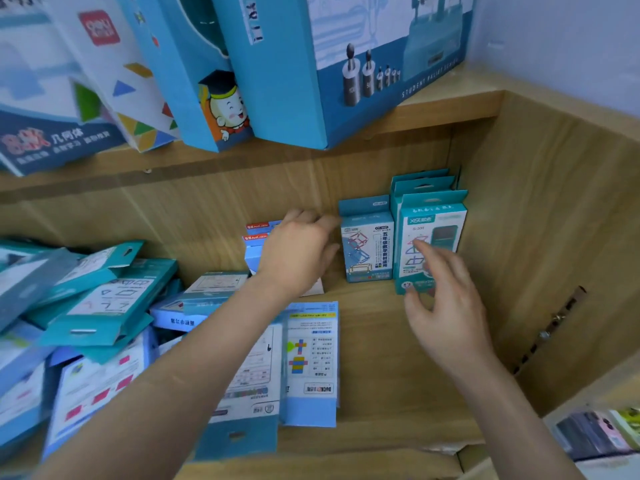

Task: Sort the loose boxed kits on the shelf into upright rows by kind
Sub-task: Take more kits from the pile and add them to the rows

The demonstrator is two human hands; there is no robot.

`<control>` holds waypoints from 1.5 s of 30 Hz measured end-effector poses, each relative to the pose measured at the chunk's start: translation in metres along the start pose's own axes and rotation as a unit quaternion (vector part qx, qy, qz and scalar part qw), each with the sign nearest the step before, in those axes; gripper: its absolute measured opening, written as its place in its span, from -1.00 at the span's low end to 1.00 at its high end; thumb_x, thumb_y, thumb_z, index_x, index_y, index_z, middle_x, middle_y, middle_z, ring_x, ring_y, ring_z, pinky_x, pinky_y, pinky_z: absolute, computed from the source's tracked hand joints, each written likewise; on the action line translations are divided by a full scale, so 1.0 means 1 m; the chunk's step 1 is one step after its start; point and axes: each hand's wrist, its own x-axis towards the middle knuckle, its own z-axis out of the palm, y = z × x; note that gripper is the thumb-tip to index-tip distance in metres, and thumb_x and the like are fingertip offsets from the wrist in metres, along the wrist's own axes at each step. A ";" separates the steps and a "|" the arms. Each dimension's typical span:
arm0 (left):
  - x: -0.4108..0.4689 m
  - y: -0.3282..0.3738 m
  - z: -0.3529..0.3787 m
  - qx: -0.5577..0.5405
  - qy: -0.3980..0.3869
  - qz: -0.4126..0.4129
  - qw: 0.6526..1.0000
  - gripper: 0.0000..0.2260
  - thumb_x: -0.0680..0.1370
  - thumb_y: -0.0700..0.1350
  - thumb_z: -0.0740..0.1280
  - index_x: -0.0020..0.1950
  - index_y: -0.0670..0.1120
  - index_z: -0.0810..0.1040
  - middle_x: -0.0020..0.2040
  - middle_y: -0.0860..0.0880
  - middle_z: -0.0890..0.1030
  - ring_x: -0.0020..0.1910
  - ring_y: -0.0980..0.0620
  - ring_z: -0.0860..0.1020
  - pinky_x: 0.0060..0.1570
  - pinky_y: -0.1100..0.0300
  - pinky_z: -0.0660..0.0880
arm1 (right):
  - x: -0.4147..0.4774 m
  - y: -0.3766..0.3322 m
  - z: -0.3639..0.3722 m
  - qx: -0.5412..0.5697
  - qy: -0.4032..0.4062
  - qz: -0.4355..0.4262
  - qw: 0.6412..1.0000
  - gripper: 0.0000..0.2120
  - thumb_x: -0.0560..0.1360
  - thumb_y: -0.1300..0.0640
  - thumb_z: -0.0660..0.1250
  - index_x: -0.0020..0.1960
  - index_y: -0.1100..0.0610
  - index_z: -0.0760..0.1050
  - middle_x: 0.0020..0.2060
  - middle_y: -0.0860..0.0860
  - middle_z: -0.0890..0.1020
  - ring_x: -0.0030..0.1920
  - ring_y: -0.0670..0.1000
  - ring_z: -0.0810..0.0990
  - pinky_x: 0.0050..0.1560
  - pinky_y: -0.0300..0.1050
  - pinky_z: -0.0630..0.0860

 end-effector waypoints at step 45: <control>-0.218 -0.082 -0.088 -0.658 0.116 -0.368 0.647 -0.83 0.55 -0.03 0.28 0.03 -0.07 0.61 -0.14 -0.10 0.70 -0.17 -0.03 0.67 -0.26 0.15 0.63 | -0.104 -0.127 0.056 0.088 -0.179 -0.061 0.978 -0.38 0.36 -0.19 0.44 0.37 -0.16 0.33 0.26 -0.27 0.40 0.30 -0.27 0.34 0.30 -0.26 0.32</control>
